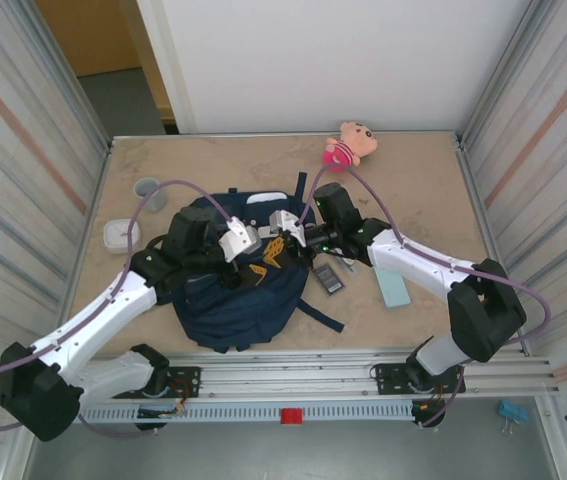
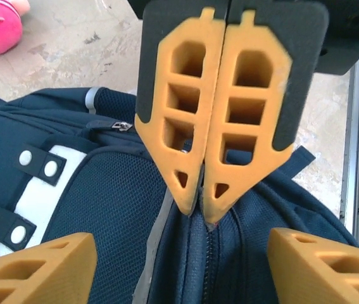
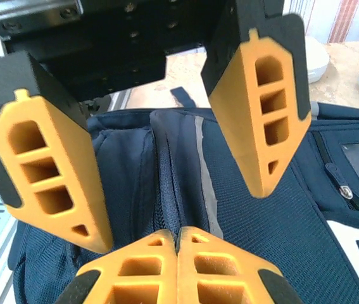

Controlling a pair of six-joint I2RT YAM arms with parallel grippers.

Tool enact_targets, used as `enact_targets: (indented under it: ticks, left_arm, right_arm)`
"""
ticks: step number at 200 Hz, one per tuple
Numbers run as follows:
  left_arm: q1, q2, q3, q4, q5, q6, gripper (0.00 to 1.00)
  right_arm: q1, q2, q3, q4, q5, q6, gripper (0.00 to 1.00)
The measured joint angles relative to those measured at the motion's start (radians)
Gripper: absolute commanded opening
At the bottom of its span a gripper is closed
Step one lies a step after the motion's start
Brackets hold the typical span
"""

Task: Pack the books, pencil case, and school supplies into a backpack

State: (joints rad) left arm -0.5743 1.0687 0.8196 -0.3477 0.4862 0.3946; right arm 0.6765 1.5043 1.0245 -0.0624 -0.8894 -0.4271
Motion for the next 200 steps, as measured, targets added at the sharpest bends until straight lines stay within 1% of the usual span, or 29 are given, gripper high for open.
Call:
enact_targets:
  ticks: [12, 27, 30, 40, 49, 52, 68, 75, 88, 94, 103, 123, 143, 173, 200]
  left_arm:
    - [0.01, 0.014, 0.0, 0.0, 0.002, 0.007, 0.44]
    - [0.021, 0.028, 0.0, 0.0, 0.032, 0.02, 0.27]
    - [0.023, 0.03, 0.0, 0.001, 0.04, 0.031, 0.22]
    - [0.024, 0.037, 0.0, 0.001, 0.058, 0.032, 0.08]
    - [0.026, 0.04, 0.0, 0.003, 0.067, 0.049, 0.01]
    - [0.027, 0.04, 0.0, 0.004, 0.068, 0.053, 0.0]
    - [0.029, 0.039, 0.0, 0.013, 0.08, 0.078, 0.0]
    - [0.031, 0.037, -0.003, 0.012, 0.077, 0.082, 0.0]
    - [0.043, 0.024, -0.026, 0.014, 0.079, 0.091, 0.0]
    - [0.047, 0.013, -0.042, 0.017, 0.08, 0.096, 0.0]
    - [0.051, -0.008, -0.066, 0.025, 0.081, 0.103, 0.0]
    - [0.058, -0.061, -0.111, 0.043, 0.081, 0.112, 0.0]
    - [0.058, -0.101, -0.129, 0.049, 0.079, 0.126, 0.0]
    - [0.058, -0.133, -0.131, 0.041, 0.081, 0.158, 0.0]
    - [0.058, -0.164, -0.146, 0.037, 0.068, 0.175, 0.0]
  right_arm:
    - [0.001, 0.0, 0.0, -0.001, 0.0, 0.0, 0.0]
    - [0.004, -0.002, 0.0, 0.0, 0.011, 0.0, 0.0]
    - [0.004, -0.003, 0.0, 0.0, 0.014, 0.0, 0.0]
    - [0.004, -0.008, -0.001, -0.001, 0.024, 0.0, 0.0]
    - [0.004, -0.015, -0.003, -0.008, 0.031, 0.0, 0.0]
    - [0.003, -0.018, -0.004, -0.008, 0.033, 0.0, 0.02]
    - [-0.014, -0.035, -0.01, -0.01, 0.026, 0.008, 0.25]
    - [-0.027, -0.047, -0.014, -0.009, 0.0, 0.02, 0.31]
    - [-0.077, -0.079, -0.023, -0.003, -0.05, 0.044, 0.46]
    - [-0.107, -0.091, -0.027, 0.002, -0.066, 0.057, 0.51]
    - [-0.154, -0.098, -0.03, 0.005, -0.087, 0.058, 0.55]
    - [-0.244, -0.083, -0.043, -0.011, -0.101, 0.053, 0.61]
    - [-0.289, -0.022, -0.046, -0.052, -0.095, 0.019, 0.64]
    - [-0.314, 0.137, 0.007, -0.136, -0.075, -0.008, 0.67]
    - [-0.295, 0.241, 0.094, -0.178, -0.039, -0.002, 0.68]
